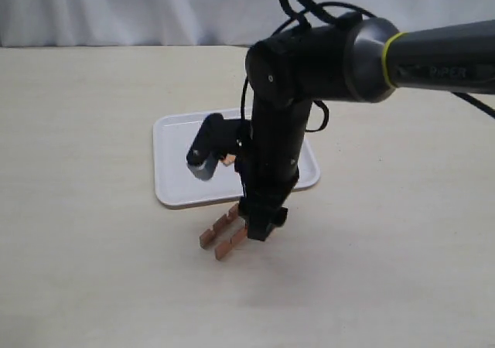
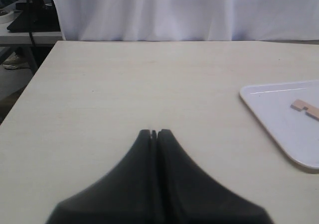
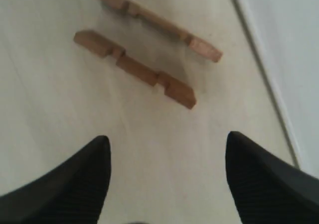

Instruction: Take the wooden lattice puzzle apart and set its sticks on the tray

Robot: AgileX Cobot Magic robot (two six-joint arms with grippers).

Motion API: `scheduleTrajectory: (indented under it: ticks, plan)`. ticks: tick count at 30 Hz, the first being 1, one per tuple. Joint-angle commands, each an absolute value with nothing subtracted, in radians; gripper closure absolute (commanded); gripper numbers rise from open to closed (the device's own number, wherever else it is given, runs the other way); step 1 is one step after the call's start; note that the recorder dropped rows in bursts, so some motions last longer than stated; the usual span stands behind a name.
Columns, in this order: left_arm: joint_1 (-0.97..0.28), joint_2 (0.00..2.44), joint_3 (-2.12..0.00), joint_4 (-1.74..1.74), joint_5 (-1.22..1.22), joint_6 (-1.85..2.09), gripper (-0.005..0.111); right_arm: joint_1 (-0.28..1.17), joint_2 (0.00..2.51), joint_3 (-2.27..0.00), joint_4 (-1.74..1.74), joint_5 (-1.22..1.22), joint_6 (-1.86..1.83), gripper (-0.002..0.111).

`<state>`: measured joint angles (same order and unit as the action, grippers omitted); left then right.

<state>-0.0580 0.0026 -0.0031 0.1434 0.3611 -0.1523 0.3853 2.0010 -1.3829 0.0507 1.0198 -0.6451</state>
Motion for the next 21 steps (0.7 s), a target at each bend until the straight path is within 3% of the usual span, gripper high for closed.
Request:
scheduleTrajectory:
  ticks: [1,13,21]
  plan:
    - [-0.066,0.0,0.0,0.145,0.355,-0.151,0.107,0.385,1.986,-1.283,0.058,0.888,-0.85,0.046]
    - [-0.066,0.0,0.0,0.145,0.355,-0.151,0.107,0.385,2.032,-1.26,0.053,0.786,-0.931,0.046]
    - [-0.066,0.0,0.0,0.145,0.355,-0.151,0.107,0.385,2.032,-1.26,0.088,0.793,-0.956,0.061]
